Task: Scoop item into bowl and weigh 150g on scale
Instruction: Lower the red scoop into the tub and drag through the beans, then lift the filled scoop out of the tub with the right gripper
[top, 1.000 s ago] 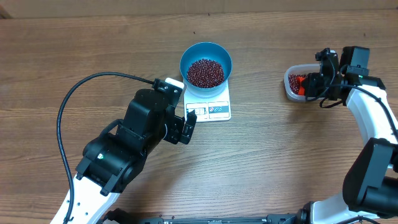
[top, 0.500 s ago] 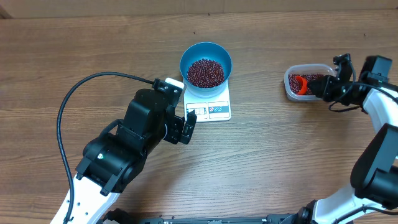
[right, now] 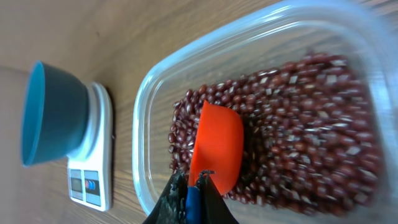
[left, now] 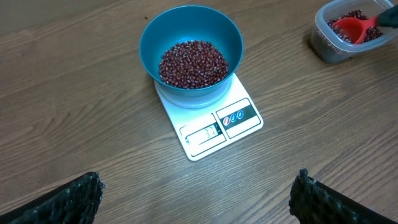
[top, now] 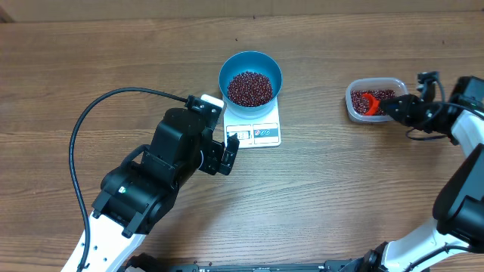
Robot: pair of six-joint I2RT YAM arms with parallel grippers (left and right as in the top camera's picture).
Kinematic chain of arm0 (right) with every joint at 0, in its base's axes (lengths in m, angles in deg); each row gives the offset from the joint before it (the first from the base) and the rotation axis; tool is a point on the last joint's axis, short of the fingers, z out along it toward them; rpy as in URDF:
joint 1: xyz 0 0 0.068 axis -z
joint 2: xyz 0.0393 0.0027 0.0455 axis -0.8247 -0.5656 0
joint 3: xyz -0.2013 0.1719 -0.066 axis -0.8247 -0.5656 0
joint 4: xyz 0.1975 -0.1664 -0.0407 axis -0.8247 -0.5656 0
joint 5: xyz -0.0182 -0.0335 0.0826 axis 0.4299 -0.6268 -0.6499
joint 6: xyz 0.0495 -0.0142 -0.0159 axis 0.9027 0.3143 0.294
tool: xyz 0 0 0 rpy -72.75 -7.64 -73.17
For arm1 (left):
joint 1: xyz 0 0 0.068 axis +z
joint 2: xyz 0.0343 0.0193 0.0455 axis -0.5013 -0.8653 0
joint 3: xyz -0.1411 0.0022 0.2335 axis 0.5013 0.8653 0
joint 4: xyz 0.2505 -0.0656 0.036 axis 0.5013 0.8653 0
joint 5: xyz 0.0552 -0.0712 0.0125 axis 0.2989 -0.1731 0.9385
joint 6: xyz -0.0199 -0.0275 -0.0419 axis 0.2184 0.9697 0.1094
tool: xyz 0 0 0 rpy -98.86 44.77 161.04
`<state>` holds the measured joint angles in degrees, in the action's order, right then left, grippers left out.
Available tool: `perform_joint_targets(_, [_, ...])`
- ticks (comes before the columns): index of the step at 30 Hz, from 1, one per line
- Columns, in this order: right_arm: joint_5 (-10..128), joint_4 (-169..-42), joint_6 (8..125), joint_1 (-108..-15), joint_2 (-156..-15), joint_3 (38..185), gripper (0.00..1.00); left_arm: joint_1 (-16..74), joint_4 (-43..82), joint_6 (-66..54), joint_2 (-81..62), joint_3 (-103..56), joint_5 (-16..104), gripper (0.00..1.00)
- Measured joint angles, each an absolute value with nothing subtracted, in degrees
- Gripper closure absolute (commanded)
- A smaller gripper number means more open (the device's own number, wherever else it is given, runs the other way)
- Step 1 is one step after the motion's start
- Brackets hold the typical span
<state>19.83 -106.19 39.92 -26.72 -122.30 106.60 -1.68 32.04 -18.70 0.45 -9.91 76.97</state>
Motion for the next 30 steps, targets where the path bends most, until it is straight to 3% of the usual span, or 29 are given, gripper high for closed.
perform_joint_targets(13, [2.60,-105.52,43.15,-16.51,-122.32,106.52,0.96,-1.68,32.02,-18.70,0.45,-9.91,76.97,0.01])
perform_joint_targets(30, [-17.83,-105.84,43.39,-16.73,-122.32,106.52,0.96,-1.68,32.04,-18.70,0.45,-9.91,76.97,0.00])
